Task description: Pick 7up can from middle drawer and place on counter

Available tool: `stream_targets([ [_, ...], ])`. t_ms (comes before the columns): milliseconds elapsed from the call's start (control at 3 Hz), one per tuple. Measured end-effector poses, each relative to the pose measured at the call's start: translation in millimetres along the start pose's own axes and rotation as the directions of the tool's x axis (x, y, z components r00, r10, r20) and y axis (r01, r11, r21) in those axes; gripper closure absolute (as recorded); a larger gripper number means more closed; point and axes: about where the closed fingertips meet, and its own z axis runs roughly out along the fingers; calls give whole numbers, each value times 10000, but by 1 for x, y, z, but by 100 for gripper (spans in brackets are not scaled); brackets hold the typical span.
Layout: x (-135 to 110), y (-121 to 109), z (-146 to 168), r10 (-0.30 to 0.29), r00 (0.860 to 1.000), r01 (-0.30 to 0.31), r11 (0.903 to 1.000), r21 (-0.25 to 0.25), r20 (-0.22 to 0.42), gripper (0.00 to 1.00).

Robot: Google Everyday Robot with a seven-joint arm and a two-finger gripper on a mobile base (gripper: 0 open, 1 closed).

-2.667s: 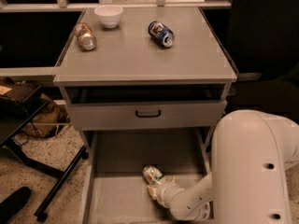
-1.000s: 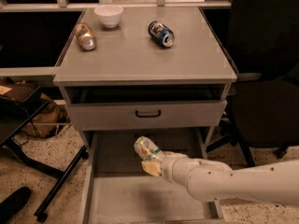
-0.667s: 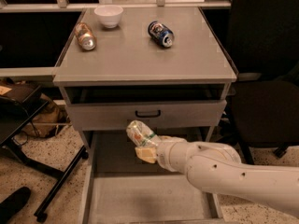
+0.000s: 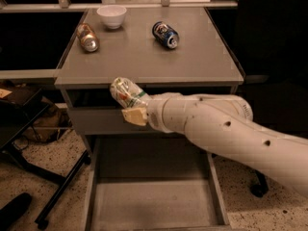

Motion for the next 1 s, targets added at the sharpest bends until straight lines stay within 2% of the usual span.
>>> stream_targets([
  [333, -31, -5, -8, -203, 9992, 200, 9998, 77, 347, 100],
  [667, -31, -5, -8, -203, 9992, 201, 9998, 77, 348, 100],
  [1000, -56, -20, -5, -668, 9964, 649, 9972, 368, 514, 100],
])
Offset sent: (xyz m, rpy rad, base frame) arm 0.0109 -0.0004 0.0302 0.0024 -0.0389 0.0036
